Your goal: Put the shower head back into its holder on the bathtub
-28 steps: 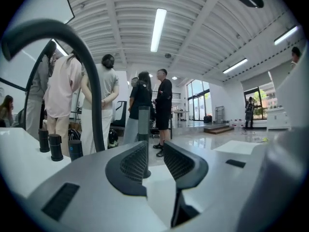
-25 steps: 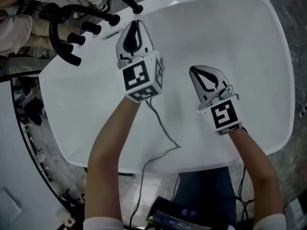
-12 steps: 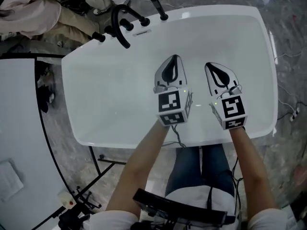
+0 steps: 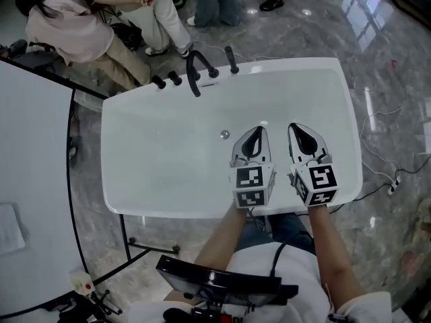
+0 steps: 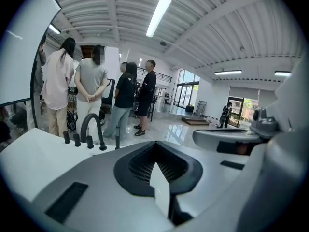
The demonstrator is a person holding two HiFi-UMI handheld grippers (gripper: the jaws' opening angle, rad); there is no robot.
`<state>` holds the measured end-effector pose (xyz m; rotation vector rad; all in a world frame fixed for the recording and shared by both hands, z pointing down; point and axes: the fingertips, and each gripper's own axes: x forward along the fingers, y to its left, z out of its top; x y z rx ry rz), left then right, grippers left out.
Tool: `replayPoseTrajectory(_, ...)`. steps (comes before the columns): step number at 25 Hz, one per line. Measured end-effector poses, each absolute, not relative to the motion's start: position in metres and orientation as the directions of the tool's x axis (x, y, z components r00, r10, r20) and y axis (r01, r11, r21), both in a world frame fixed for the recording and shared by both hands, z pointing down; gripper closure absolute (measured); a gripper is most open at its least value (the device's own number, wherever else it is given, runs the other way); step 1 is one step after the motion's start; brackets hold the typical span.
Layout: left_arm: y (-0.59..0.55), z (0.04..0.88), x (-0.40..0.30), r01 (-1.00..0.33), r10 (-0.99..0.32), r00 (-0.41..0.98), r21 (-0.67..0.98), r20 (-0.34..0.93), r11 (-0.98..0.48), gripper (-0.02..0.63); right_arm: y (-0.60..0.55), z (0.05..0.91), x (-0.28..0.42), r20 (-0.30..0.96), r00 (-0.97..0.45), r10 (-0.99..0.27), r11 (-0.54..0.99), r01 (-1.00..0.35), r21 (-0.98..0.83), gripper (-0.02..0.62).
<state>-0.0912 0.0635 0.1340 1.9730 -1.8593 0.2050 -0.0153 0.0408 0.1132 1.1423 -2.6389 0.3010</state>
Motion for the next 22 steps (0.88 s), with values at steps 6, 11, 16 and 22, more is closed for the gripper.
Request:
replayPoseTrajectory(6, 0.082, 0.084, -0.091, -0.985, -0.952, 0.046, 0.173, 0.303, 0.007, 0.603, 0.065, 0.075, -0.006, 0.258, -0.675, -0.691, 0.685, -0.726, -0.064, 0.589)
replayPoseTrajectory(11, 0.090, 0.064, -0.082, -0.990, -0.962, 0.031, 0.144, 0.271, 0.008, 0.603, 0.070, 0.058, -0.002, 0.232, -0.690, -0.686, 0.697, -0.714, -0.063, 0.589)
replayPoseTrajectory(16, 0.101, 0.055, -0.074, -0.990, -0.966, 0.028, 0.140, 0.259, 0.009, 0.603, 0.079, 0.046, 0.003, 0.205, -0.695, -0.689, 0.701, -0.711, -0.055, 0.589)
replayPoseTrajectory(22, 0.102, 0.055, -0.082, -0.982, -0.969, 0.017, 0.187, 0.245, 0.030, 0.603, 0.079, 0.045, -0.002, 0.202, -0.697, -0.688, 0.702, -0.709, -0.057, 0.589)
